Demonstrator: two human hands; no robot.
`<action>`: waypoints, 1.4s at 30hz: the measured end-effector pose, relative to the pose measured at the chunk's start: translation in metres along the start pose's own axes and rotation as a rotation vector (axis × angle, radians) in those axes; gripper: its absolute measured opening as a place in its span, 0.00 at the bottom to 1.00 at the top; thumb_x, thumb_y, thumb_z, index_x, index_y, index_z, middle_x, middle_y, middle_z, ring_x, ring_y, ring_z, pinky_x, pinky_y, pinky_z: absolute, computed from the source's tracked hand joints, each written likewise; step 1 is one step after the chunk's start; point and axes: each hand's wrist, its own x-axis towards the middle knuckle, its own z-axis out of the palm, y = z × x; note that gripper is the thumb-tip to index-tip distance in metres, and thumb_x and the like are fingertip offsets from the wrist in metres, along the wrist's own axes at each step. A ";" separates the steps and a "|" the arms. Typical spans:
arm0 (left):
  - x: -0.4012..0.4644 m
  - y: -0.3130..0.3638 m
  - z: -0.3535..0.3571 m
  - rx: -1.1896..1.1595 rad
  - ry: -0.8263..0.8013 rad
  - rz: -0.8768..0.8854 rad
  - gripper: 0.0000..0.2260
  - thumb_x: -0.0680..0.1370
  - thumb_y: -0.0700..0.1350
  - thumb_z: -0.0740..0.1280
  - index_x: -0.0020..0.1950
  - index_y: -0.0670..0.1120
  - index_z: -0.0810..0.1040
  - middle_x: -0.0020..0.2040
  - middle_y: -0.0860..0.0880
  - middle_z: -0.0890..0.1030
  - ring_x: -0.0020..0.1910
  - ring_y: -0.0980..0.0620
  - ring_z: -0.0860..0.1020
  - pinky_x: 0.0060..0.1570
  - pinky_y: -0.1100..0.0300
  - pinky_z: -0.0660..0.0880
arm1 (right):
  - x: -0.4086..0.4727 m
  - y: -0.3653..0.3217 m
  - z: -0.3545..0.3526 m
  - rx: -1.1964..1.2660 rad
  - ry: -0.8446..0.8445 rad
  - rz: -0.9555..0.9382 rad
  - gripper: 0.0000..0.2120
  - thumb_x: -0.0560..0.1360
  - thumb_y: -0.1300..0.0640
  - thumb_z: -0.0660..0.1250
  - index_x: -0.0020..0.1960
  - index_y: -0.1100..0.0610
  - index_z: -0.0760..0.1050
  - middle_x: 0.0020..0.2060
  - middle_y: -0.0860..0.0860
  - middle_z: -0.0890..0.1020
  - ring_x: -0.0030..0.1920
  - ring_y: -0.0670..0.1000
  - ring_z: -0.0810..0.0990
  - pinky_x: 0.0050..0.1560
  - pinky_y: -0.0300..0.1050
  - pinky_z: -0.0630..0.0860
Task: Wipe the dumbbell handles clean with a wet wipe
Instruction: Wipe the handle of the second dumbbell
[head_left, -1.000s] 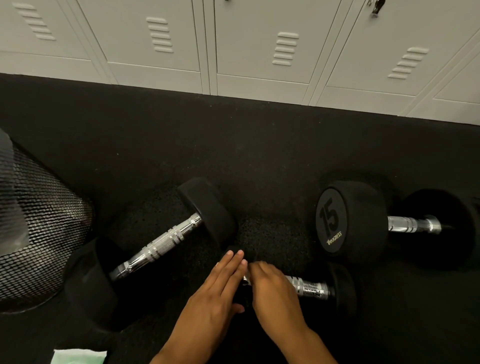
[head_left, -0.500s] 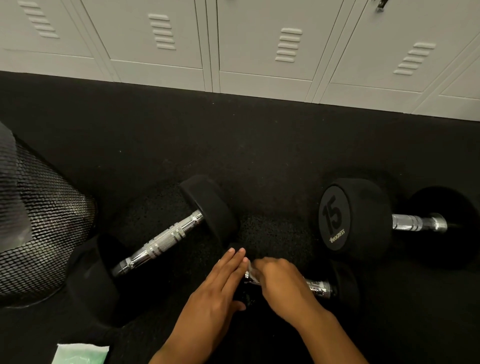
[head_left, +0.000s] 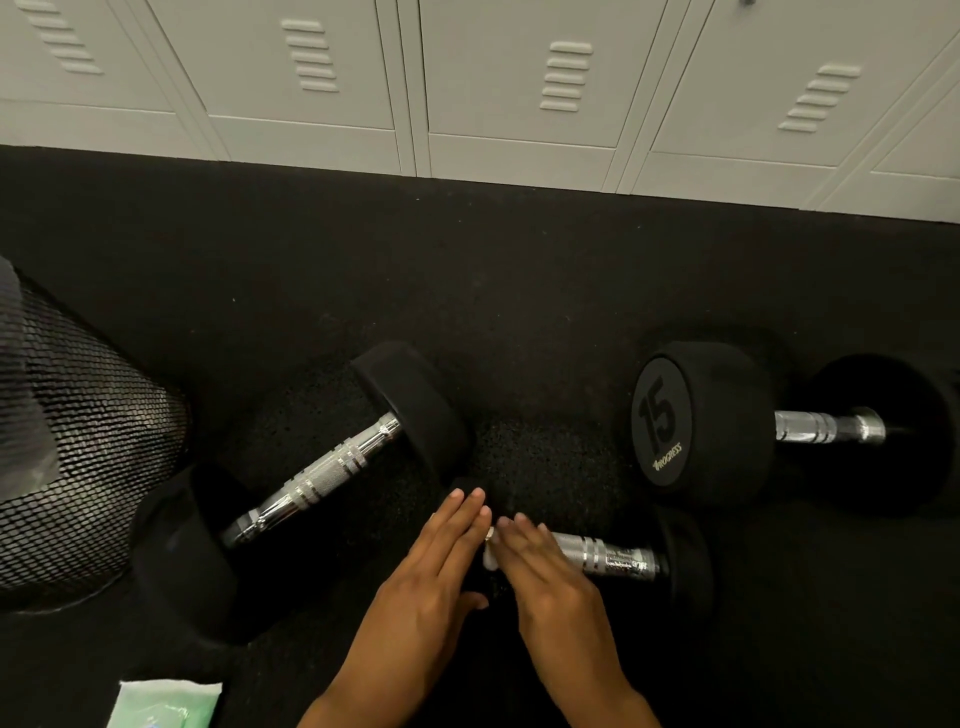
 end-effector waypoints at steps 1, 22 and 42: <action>0.000 0.001 -0.001 0.004 -0.003 -0.001 0.45 0.61 0.40 0.80 0.73 0.48 0.61 0.75 0.59 0.54 0.74 0.59 0.53 0.68 0.73 0.46 | -0.007 -0.005 0.002 0.053 0.073 0.017 0.18 0.79 0.57 0.52 0.56 0.59 0.79 0.56 0.51 0.80 0.61 0.49 0.75 0.66 0.43 0.64; 0.005 0.000 -0.004 0.022 -0.059 0.018 0.43 0.66 0.40 0.76 0.75 0.46 0.56 0.76 0.54 0.54 0.75 0.56 0.49 0.68 0.70 0.40 | 0.010 -0.036 0.021 1.771 0.510 1.439 0.09 0.80 0.57 0.56 0.46 0.59 0.73 0.45 0.55 0.76 0.45 0.51 0.76 0.45 0.41 0.77; 0.005 -0.001 -0.003 0.016 -0.019 0.045 0.42 0.67 0.40 0.76 0.74 0.45 0.56 0.76 0.51 0.57 0.75 0.54 0.51 0.71 0.63 0.45 | 0.019 -0.032 0.032 2.211 0.756 1.487 0.11 0.79 0.63 0.52 0.52 0.63 0.73 0.51 0.60 0.76 0.41 0.49 0.81 0.43 0.37 0.77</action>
